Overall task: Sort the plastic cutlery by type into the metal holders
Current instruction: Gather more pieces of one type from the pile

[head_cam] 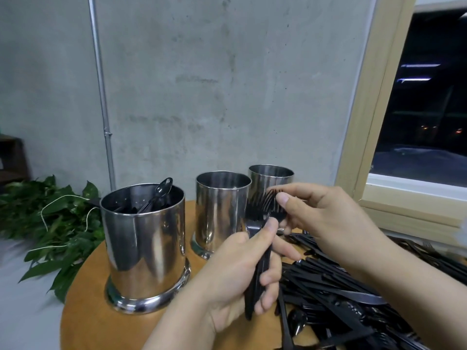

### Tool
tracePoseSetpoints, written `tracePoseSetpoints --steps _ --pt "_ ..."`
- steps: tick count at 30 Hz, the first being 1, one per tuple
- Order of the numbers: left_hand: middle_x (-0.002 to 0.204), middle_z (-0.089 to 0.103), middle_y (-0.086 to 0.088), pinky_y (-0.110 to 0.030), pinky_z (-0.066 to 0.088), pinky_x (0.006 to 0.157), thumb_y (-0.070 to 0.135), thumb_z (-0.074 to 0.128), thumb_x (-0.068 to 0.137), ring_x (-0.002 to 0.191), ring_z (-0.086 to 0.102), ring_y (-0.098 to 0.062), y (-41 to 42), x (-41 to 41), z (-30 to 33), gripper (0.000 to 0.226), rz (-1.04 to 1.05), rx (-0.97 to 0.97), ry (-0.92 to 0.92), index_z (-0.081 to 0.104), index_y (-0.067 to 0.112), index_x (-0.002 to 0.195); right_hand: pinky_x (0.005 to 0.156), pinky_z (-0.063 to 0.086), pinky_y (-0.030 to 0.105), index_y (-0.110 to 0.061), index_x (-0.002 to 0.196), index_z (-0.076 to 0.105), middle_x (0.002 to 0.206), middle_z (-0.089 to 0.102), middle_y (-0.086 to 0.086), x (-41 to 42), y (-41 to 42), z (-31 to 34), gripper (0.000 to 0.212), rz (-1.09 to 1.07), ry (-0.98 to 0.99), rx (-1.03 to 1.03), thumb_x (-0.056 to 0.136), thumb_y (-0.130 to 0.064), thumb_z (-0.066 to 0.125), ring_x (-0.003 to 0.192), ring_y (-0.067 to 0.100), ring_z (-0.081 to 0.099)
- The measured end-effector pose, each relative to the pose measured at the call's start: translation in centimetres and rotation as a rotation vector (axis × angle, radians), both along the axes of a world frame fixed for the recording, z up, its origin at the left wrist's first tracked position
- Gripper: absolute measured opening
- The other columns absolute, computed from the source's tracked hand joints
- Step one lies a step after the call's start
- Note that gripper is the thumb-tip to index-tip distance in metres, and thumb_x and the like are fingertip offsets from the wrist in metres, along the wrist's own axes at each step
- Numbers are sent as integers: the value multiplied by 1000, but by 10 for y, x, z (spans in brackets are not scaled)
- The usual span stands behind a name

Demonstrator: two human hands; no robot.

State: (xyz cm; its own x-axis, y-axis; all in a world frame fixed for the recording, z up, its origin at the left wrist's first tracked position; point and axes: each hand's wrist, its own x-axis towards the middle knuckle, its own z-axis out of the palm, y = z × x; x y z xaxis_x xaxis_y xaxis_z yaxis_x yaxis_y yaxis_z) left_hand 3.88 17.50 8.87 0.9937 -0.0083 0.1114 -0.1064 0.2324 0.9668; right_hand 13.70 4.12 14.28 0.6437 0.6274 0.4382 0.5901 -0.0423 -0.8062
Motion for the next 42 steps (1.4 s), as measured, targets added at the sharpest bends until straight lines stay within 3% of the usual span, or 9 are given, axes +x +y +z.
tracePoseSetpoints --steps 6,11,14,21,24,27,31,38,42 --pt "49 25 -4 -22 28 39 63 53 91 31 27 -12 13 9 1 60 -48 93 48 71 6 85 55 46 20 -23 110 74 67 61 5 10 14 6 19 222 112 -103 96 -24 62 56 11 52" --pt "52 40 -1 -21 20 34 57 61 90 29 32 -6 33 22 16 49 -103 111 49 70 9 81 74 51 40 -25 112 74 100 74 8 29 30 18 26 386 185 -103 90 -39 67 78 29 62" --pt "56 42 -1 -21 19 36 45 65 93 31 34 -5 42 34 26 36 -53 153 18 70 9 86 58 50 38 -20 110 71 108 75 10 41 42 29 26 397 168 -143 89 -34 66 66 38 63" --pt "65 57 -7 -23 46 44 33 73 90 46 52 -16 49 59 26 16 307 7 -188 71 17 92 63 50 28 -18 97 73 85 78 0 70 77 52 12 141 -100 -130 97 -16 61 69 18 61" --pt "86 74 8 -22 58 71 50 65 88 78 71 -7 53 64 21 27 527 225 -244 71 30 105 58 50 22 -16 100 72 83 78 -4 82 85 73 12 75 -211 -71 99 -16 60 63 10 60" --pt "105 66 31 -1 44 80 42 54 98 103 57 18 54 63 12 15 827 465 -236 65 45 108 54 48 15 -14 102 71 79 77 -5 101 94 99 13 -22 -276 74 101 -14 58 56 3 57" --pt "123 51 39 5 26 97 18 37 98 126 38 18 58 69 0 43 1051 751 -203 65 42 122 54 45 13 -17 99 68 84 77 -3 126 122 106 13 -85 -367 19 102 -14 56 54 -1 59" --pt "160 13 35 -17 4 121 17 34 103 140 -6 22 61 77 -3 56 1063 849 -40 35 42 153 64 56 24 -16 106 67 90 77 -7 142 170 60 13 -57 -374 -240 102 -18 55 65 8 67" --pt "160 23 26 -17 3 118 31 25 90 142 -4 20 65 80 -10 61 1089 888 -71 50 35 146 81 49 20 -19 127 64 115 73 -6 144 177 42 37 -14 -466 -481 96 -38 65 92 6 67"
